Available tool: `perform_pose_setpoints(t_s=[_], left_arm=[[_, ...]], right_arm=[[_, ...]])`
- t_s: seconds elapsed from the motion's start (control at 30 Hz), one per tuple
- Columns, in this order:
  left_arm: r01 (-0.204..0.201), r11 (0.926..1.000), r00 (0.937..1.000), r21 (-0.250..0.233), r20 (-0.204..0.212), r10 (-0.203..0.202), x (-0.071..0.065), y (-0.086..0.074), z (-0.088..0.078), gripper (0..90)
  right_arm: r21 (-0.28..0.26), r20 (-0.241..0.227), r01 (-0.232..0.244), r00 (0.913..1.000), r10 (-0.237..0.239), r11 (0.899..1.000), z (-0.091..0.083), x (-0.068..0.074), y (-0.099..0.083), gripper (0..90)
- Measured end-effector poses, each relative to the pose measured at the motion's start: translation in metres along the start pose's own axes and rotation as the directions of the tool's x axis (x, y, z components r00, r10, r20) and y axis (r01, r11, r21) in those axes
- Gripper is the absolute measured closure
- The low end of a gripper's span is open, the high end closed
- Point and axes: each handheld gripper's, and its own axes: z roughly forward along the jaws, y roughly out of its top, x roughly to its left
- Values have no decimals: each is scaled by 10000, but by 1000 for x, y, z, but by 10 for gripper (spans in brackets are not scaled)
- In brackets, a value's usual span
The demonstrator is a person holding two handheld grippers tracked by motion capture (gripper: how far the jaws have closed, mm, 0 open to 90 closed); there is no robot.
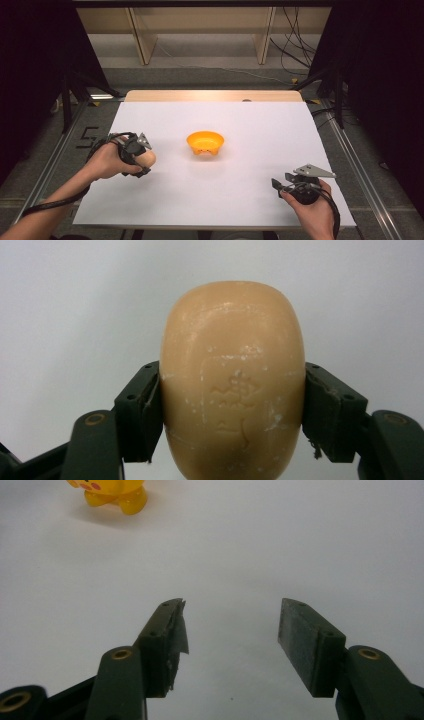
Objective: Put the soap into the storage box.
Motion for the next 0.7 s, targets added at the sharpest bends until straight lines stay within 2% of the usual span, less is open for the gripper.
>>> perform_pose_setpoints(t_s=[0.03,0.07,0.13,0.2,0.33,0.37,0.4,0.43,0.47,0.5,0.53,0.57,0.6,0.63,0.67,0.7], left_arm=[[-32,10000,10000,1,23,32,0,1,0,324],[121,9999,9999,-45,66,-121,0,2,0,324],[-7,10000,10000,-60,22,7,1,5,0,324],[-70,10000,10000,-63,33,70,2,8,-1,324],[-91,9997,10000,-209,11,91,4,15,-1,324],[-187,9997,9998,-172,-3,187,4,16,-1,324],[2,9997,10000,-224,21,-1,3,17,0,324],[-177,9995,9998,-249,-5,177,4,19,0,324],[-1,9997,10000,-242,61,2,3,20,0,324],[-117,9995,9999,-283,50,118,4,22,0,324],[-75,9996,9999,-269,76,77,3,23,1,324],[-99,9994,9999,-344,99,102,3,25,2,324],[-84,9996,9999,-262,135,88,3,26,2,324],[-276,9992,9995,-294,112,279,4,27,2,324],[-143,9996,9998,-260,164,147,3,28,3,324],[-218,9994,9996,-273,146,222,3,29,3,324]], right_arm=[[9,22,-14,10000,14,10000,0,0,0,442],[-12,20,72,10000,-72,10000,0,-1,0,442],[-13,-237,10,9997,-11,10000,0,-1,-1,442],[-29,-218,-6,9998,6,10000,-1,-1,-1,441],[-41,94,38,9999,-37,10000,-3,-1,-1,441],[-124,255,212,9995,-209,9997,-3,-2,-1,441],[5,67,-309,9995,309,9995,-4,2,-2,442],[57,69,-306,9995,306,9995,-5,2,-2,442],[57,69,-306,9995,306,9995,-5,2,-2,442],[70,85,-325,9994,324,9994,-5,2,-2,441],[-24,73,-11,10000,11,10000,-5,-1,-2,442],[-67,91,73,9999,-72,10000,-5,-2,-2,442],[-67,91,73,9999,-72,10000,-5,-2,-2,442],[-68,86,68,9999,-67,10000,-5,-2,-2,442],[-85,20,33,10000,-33,10000,-5,-2,-2,442],[-49,-35,-38,10000,38,10000,-5,-2,-2,442]])
